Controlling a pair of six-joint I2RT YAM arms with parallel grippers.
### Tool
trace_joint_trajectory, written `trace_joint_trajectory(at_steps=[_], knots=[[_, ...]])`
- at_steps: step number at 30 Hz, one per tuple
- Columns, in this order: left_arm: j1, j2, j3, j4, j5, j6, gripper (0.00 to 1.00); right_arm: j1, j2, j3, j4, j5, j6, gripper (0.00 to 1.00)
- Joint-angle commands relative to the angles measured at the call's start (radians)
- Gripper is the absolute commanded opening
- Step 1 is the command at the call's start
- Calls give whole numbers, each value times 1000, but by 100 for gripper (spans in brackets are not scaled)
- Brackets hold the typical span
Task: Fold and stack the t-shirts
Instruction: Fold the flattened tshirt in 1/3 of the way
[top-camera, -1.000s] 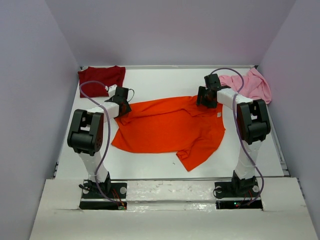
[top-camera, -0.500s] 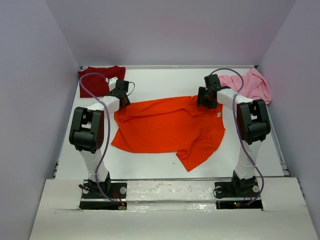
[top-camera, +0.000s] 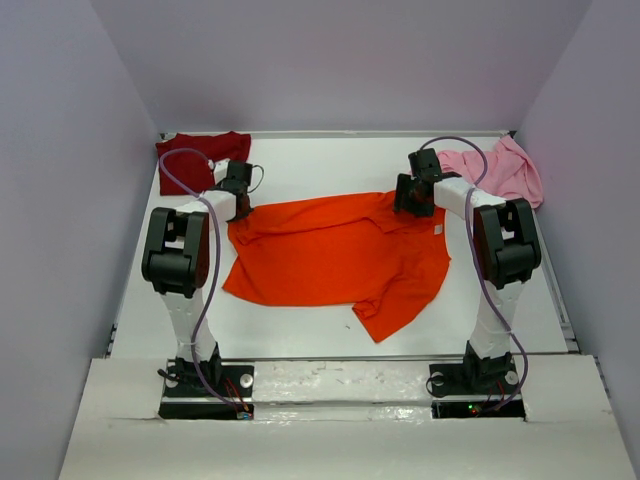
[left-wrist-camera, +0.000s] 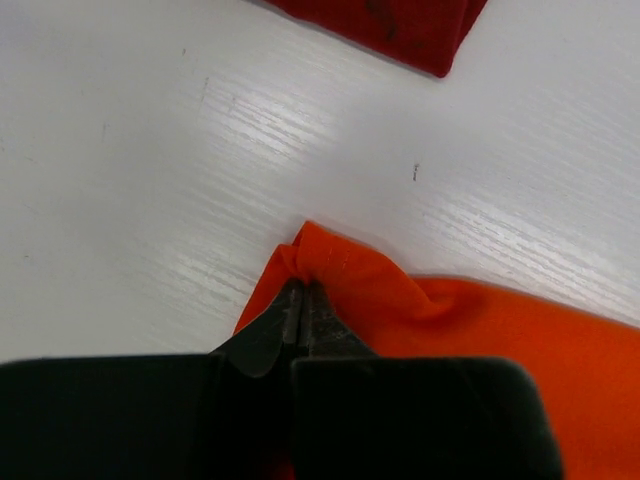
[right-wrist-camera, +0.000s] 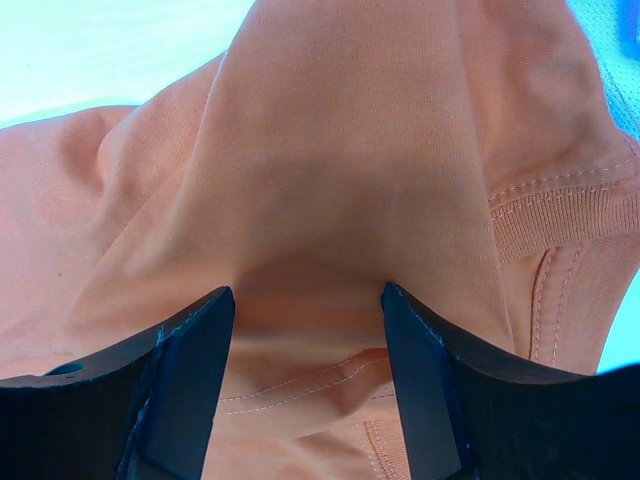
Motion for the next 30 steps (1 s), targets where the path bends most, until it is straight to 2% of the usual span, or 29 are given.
trace_joint_trajectory(at_steps=[1,10,21,30], knots=[[14,-2,37,-11,10,18,0,1,-34,-1,24,16,-12,67],[41,59,160,-68,23,78,0,1,-33,-15,6,10,-9,67],[58,125,385,-142,56,107,0,1,-16,-12,3,30,-18,67],[63,177,485,-178,30,134,0,1,-8,-12,1,34,-21,66]])
